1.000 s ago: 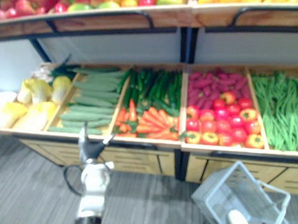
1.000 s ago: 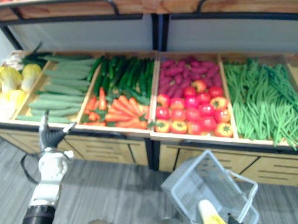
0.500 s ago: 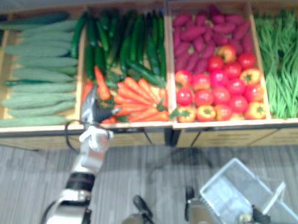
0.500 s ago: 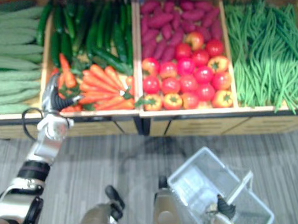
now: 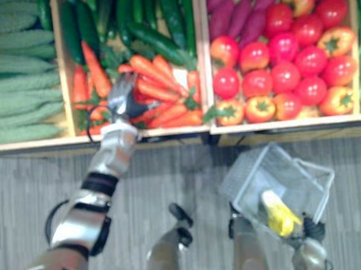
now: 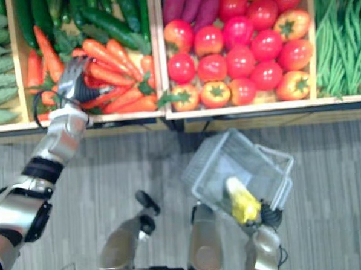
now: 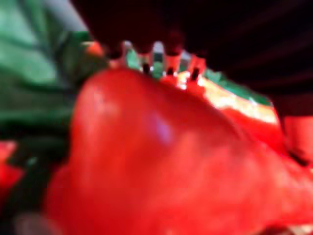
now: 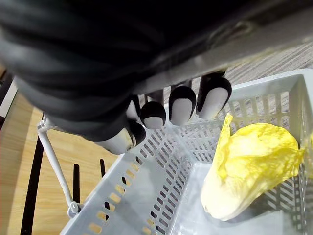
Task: Pick vegetable in the basket
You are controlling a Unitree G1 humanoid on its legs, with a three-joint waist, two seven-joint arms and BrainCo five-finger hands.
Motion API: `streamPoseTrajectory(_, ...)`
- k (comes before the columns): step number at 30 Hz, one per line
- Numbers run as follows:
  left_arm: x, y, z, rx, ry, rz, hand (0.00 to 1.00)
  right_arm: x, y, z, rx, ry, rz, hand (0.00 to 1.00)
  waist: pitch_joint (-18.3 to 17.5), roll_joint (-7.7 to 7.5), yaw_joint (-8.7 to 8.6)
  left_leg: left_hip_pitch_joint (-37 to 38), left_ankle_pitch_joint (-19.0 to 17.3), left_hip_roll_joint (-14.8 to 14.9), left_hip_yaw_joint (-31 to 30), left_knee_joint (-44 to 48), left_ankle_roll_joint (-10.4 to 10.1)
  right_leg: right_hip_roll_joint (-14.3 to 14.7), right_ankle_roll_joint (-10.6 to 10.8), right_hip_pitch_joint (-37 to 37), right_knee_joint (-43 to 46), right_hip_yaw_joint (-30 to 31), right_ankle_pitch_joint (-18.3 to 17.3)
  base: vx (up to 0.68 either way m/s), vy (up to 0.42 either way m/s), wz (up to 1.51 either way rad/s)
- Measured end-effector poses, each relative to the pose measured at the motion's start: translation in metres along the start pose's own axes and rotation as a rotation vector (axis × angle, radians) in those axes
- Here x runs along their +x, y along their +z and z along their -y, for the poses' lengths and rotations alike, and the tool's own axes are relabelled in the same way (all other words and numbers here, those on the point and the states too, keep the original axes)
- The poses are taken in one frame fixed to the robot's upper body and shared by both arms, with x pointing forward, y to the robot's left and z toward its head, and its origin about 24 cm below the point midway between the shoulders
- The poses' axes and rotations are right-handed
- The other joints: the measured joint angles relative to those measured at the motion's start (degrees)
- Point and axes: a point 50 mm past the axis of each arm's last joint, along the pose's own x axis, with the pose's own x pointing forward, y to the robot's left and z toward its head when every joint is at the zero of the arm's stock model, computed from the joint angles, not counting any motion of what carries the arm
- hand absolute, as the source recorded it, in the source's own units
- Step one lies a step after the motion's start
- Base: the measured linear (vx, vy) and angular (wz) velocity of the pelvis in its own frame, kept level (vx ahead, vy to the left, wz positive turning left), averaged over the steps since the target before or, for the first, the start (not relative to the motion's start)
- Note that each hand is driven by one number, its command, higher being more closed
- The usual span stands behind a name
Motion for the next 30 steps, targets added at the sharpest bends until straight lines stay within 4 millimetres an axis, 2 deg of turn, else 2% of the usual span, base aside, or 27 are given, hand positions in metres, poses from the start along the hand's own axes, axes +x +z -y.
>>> streamPoseTrajectory(4, 0.019, 0.003, -0.018, 0.097, 0.044, 0.027, 1.00, 0.010, 0.023, -0.017, 0.040, 0.035, 0.066, 1.00, 0.36, 0.37, 0.08, -1.18, 0.00, 0.01, 1.76, 0.11, 0.00, 0.15, 0.26, -1.69, -0.83, 0.82, 1.88, 0.01, -0.002, -0.12)
streamPoseTrajectory(7, 0.025, 0.002, -0.024, 0.112, 0.039, 0.020, 1.00, 0.013, 0.037, -0.021, 0.068, 0.047, 0.108, 1.00, 0.37, 0.36, 0.05, -1.23, -0.01, -0.09, 2.93, 0.10, 0.00, 0.34, 0.69, -1.80, -2.45, 2.04, 3.61, 0.00, -0.003, -0.20)
streamPoseTrajectory(10, 0.028, 0.008, -0.023, 0.114, 0.005, 0.041, 1.00, 0.011, 0.040, -0.018, 0.072, 0.045, 0.126, 1.00, 0.55, 0.10, -0.29, -0.92, -0.03, -0.10, 2.82, 0.08, 0.02, 0.34, 0.77, -0.60, -4.27, 2.14, 4.25, 0.01, -0.018, -0.04)
streamPoseTrajectory(12, 0.022, 0.011, -0.016, 0.117, -0.025, 0.060, 1.00, 0.008, 0.039, -0.013, 0.068, 0.039, 0.132, 1.00, 0.66, -0.09, -0.49, -0.22, -0.03, 0.10, 2.63, 0.07, 0.02, 0.36, 0.78, 0.86, -5.18, 1.59, 4.25, 0.02, -0.038, 0.09)
streamPoseTrajectory(14, 0.014, 0.016, -0.016, 0.107, -0.012, 0.091, 1.00, 0.004, 0.030, -0.003, 0.048, 0.017, 0.109, 1.00, 0.75, -0.16, -0.61, 1.20, -0.03, 0.34, 1.62, -0.05, 0.03, 0.44, 0.79, 3.29, -6.09, 0.50, 4.22, 0.04, -0.041, 0.18)
streamPoseTrajectory(17, -0.009, 0.019, -0.019, 0.076, 0.047, 0.134, 1.00, -0.007, 0.005, 0.021, -0.002, -0.033, 0.037, 1.00, 0.64, -0.02, -0.76, 4.47, -0.01, 0.48, -0.51, -0.12, 0.05, 0.25, 0.73, 8.22, -6.57, -1.99, 3.87, 0.06, -0.015, 0.32)
streamPoseTrajectory(19, -0.021, 0.014, -0.025, 0.057, 0.099, 0.127, 1.00, -0.012, -0.008, 0.029, -0.018, -0.051, -0.007, 1.00, 0.13, -0.12, -0.33, 5.69, -0.01, 0.23, -1.61, -0.16, 0.06, -0.02, 0.75, 9.98, -6.64, -2.82, 3.22, 0.02, 0.006, 0.23)
streamPoseTrajectory(21, -0.037, -0.004, -0.027, 0.049, 0.123, 0.070, 1.00, -0.015, -0.022, 0.028, -0.022, -0.056, -0.066, 1.00, -1.24, -0.53, -0.11, 6.58, -0.03, 0.09, -2.24, -0.10, 0.08, 0.19, 0.64, 10.94, -6.79, -2.73, 2.86, 0.01, -0.004, 0.04)
streamPoseTrajectory(22, -0.052, -0.018, -0.027, 0.044, 0.120, 0.019, 1.00, -0.016, -0.029, 0.025, -0.024, -0.050, -0.100, 1.00, -2.22, -0.92, -0.05, 6.70, -0.06, -0.15, -5.46, 1.23, 0.14, 0.65, 0.57, 11.53, -6.79, -2.06, 2.83, 0.08, -0.083, -0.18)
streamPoseTrajectory(23, -0.070, -0.028, -0.026, 0.041, 0.114, -0.018, 1.00, -0.017, -0.035, 0.021, -0.025, -0.041, -0.127, 1.00, -2.78, -1.64, 0.10, 6.69, -0.51, -0.07, -11.61, 3.98, 0.45, 0.65, 0.53, 12.48, -6.77, -0.33, 2.84, 0.08, -0.094, -0.24)
streamPoseTrajectory(24, -0.078, -0.032, -0.025, 0.037, 0.109, -0.037, 1.00, -0.017, -0.037, 0.020, -0.028, -0.035, -0.138, 1.00, -3.33, -1.75, 0.17, 6.23, -1.18, 0.01, -15.42, 5.58, 0.84, 0.68, 0.54, 12.78, -6.81, 0.48, 2.84, 0.06, -0.095, -0.46)
streamPoseTrajectory(25, -0.095, -0.039, -0.021, 0.020, 0.100, -0.080, 1.00, -0.017, -0.041, 0.022, -0.037, -0.030, -0.155, 1.00, -5.12, -1.54, 0.44, 5.16, -3.84, 0.18, -24.15, 8.66, 0.14, 1.16, 0.54, 12.89, -7.03, 2.24, 2.83, 0.01, 0.016, -0.84)
streamPoseTrajectory(26, -0.107, -0.042, -0.018, 0.000, 0.108, -0.118, 1.00, -0.017, -0.042, 0.023, -0.048, -0.029, -0.160, 1.00, -7.15, -0.99, 1.35, 5.64, -6.59, 0.39, -30.66, 9.34, -1.92, 2.16, 0.73, 12.89, -7.89, 4.47, 2.70, -0.01, 0.054, -0.97)
streamPoseTrajectory(27, -0.111, -0.042, -0.016, -0.012, 0.113, -0.130, 1.00, -0.017, -0.043, 0.024, -0.069, -0.029, -0.162, 1.00, -7.97, -0.68, 1.48, 6.36, -7.90, 0.55, -32.41, 8.88, -2.73, 2.78, 0.83, 12.90, -8.29, 5.20, 2.76, -0.03, 0.090, -0.82)
streamPoseTrajectory(28, -0.113, -0.036, -0.009, -0.046, 0.108, -0.133, 1.00, -0.018, -0.046, 0.028, -0.098, -0.029, -0.169, 1.00, -9.63, -0.13, 0.89, 7.39, -9.88, 0.47, -33.21, 7.14, -3.41, 3.31, 1.43, 12.97, -8.59, 5.73, 3.13, -0.06, 0.116, -0.36)
streamPoseTrajectory(29, -0.114, -0.029, -0.005, -0.073, 0.097, -0.117, 1.00, -0.020, -0.050, 0.027, -0.114, -0.024, -0.185, 1.00, -10.71, -1.52, -0.23, 8.36, -9.81, -0.79, -32.89, 5.76, -3.02, 2.42, 2.11, 13.02, -8.86, 6.55, 3.60, -0.07, 0.118, -0.21)
streamPoseTrajectory(30, -0.115, -0.025, -0.002, -0.084, 0.086, -0.104, 1.00, -0.022, -0.052, 0.027, -0.119, -0.022, -0.190, 1.00, -11.22, -2.20, -0.28, 8.89, -9.74, -1.39, -32.48, 5.28, -2.90, 1.89, 2.49, 13.03, -8.99, 7.00, 3.84, -0.08, 0.145, -0.35)
